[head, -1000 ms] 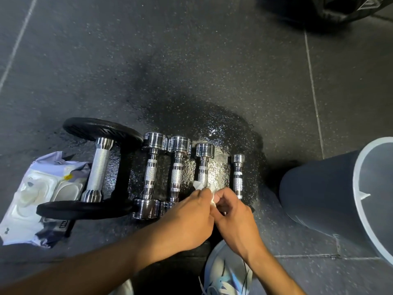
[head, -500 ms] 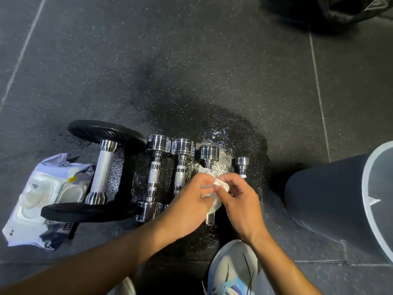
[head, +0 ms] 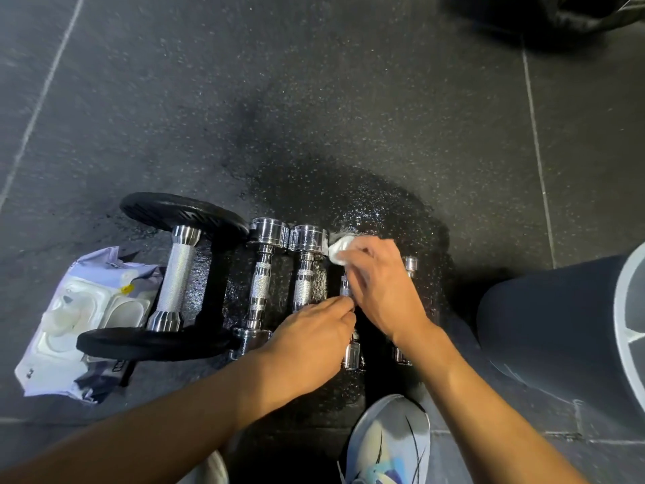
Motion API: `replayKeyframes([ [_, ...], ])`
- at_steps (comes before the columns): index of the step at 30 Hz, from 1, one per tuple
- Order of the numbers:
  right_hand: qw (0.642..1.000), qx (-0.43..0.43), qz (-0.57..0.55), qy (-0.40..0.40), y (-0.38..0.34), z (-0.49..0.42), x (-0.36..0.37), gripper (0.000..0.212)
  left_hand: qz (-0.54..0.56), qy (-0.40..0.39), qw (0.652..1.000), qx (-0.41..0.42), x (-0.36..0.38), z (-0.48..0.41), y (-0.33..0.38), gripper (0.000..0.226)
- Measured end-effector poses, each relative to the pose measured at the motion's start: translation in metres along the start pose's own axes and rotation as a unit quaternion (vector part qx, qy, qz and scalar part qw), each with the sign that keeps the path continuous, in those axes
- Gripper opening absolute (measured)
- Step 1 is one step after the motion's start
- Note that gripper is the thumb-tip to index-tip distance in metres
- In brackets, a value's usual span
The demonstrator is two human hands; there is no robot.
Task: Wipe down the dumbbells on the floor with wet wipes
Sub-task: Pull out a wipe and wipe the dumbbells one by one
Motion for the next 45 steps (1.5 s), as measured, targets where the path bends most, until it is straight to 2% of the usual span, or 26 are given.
replayKeyframes([
  [3,1.000,-0.003,-0.009,-0.021,-0.010,0.013,0.006,0.022,-0.007,0.004,1.000,0.004,-0.001,0.001,0.001,0.046],
  [6,0.998,0.045,0.022,0.026,0.012,0.006,-0.008,0.024,-0.009,-0.009,1.000,0.006,0.003,0.000,0.001,0.060],
  [9,0.994,0.081,-0.008,0.070,0.030,-0.009,-0.024,0.015,0.000,-0.019,1.000,0.008,0.001,0.002,0.001,0.065],
  [13,0.998,-0.014,-0.033,0.044,-0.011,-0.028,-0.013,0.023,-0.006,0.011,1.000,0.012,-0.001,0.003,-0.002,0.061],
  [16,0.996,-0.032,-0.063,0.055,-0.025,-0.041,-0.006,0.024,-0.021,-0.002,1.000,0.013,0.008,0.001,-0.006,0.063],
  [18,0.997,-0.026,-0.063,0.019,-0.027,-0.040,0.006,0.024,-0.031,-0.019,0.999,0.007,0.012,0.001,-0.007,0.066],
  [23,0.995,-0.022,-0.075,-0.057,-0.032,-0.005,0.011,0.022,-0.026,-0.033,0.999,-0.001,0.013,0.002,-0.011,0.058],
  [29,0.993,0.082,-0.064,0.060,0.005,-0.006,-0.038,0.026,0.013,-0.020,1.000,0.010,0.014,0.003,-0.012,0.071],
  [32,0.997,0.065,-0.030,0.037,0.007,-0.019,-0.030,0.026,0.016,-0.024,1.000,0.012,0.017,0.003,-0.014,0.073],
  [36,0.997,0.066,0.021,0.020,0.022,-0.011,-0.011,0.007,0.021,-0.024,0.999,0.012,0.020,0.003,-0.016,0.073],
  [39,0.997,0.065,-0.025,0.021,0.017,0.012,-0.002,0.006,0.027,-0.021,0.999,0.013,0.019,0.003,-0.018,0.072],
  [42,0.995,0.077,-0.066,0.012,0.013,0.036,0.011,0.026,0.025,-0.015,0.999,0.016,0.018,0.003,-0.019,0.069],
  [45,0.992,0.096,-0.083,-0.007,0.013,0.043,0.016,0.028,0.028,-0.007,0.999,0.020,0.015,0.004,-0.019,0.068],
])
Point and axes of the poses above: each hand's wrist, its own z-axis away from the middle knuckle, its own x-axis out of the palm, y = z × x, the point moved 10 cm from there along -z, towards the middle knuckle, and after that the axes turned 8 degrees about -x, right-handed, at the moved point
